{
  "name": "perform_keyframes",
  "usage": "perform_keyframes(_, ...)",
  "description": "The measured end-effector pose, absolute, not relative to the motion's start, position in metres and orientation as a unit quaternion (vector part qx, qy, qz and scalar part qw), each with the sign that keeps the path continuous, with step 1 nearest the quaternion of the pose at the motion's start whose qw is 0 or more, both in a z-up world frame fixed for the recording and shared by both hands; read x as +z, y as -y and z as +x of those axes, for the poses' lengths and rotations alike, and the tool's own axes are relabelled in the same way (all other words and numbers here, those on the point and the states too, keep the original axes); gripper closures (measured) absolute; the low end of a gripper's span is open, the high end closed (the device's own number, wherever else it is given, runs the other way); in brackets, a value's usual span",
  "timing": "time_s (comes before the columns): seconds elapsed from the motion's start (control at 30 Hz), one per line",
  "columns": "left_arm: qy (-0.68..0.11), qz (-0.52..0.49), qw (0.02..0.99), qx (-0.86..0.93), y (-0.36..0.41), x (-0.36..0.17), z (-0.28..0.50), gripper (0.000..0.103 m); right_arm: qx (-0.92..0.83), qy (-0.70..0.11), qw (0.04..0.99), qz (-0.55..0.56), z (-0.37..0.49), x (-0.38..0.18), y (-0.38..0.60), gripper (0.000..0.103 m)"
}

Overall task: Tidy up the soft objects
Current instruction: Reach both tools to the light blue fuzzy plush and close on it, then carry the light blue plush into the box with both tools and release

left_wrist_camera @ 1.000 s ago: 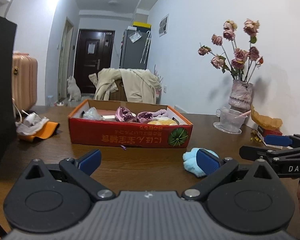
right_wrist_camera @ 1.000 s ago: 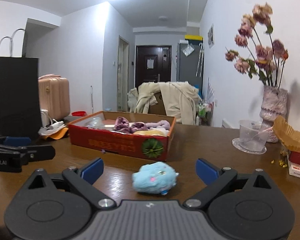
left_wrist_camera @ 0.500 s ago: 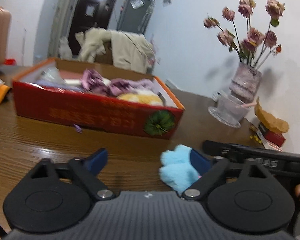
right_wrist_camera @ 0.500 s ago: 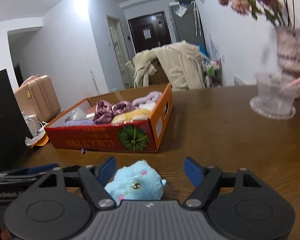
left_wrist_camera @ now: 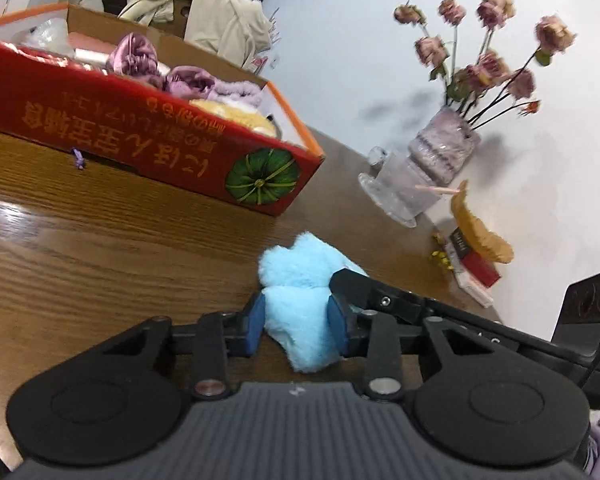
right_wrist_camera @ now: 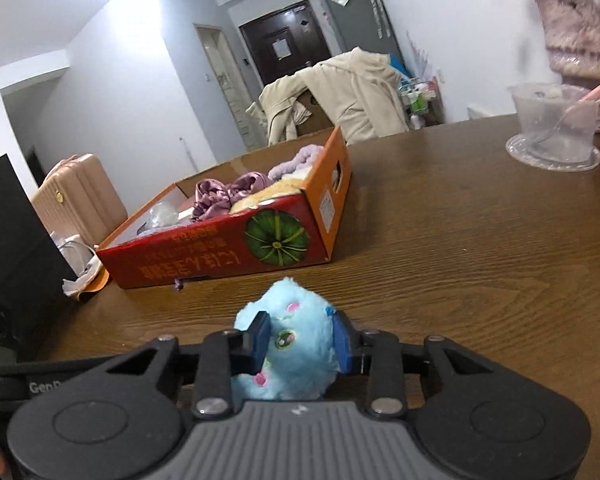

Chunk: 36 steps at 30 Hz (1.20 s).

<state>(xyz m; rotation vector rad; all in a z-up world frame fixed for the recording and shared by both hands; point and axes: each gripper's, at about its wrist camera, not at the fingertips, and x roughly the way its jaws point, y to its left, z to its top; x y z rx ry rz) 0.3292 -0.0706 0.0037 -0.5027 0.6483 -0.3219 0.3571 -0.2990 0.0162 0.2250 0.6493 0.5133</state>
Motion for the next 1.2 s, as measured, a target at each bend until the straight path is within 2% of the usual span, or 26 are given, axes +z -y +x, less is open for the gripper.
perform_keyframes(0.3, -0.229, -0.216, 0.931, -0.186, 0.027, 0.053, 0.248, 0.070, 0.254, -0.237, 0.932, 0.105, 0.271, 0.071, 0.264, 0.071)
perform_keyframes(0.57, -0.189, -0.208, 0.944, -0.174, -0.025, 0.090, 0.226, 0.071, 0.278, -0.198, 0.935, 0.102, 0.253, 0.104, 0.210, 0.071)
perform_keyframes(0.83, -0.162, -0.205, 0.948, -0.180, -0.061, 0.123, 0.263, 0.075, 0.281, -0.162, 0.942, 0.090, 0.279, 0.135, 0.177, 0.071)
perform_keyframes(1.07, -0.137, -0.231, 0.949, -0.168, -0.101, 0.143, 0.334, 0.076, 0.311, -0.172, 0.928, 0.110, 0.356, 0.152, 0.148, 0.071)
perform_keyframes(1.2, -0.157, -0.261, 0.939, -0.157, -0.123, 0.141, 0.396, 0.077, 0.314, -0.195, 0.922, 0.119, 0.417, 0.146, 0.131, 0.071)
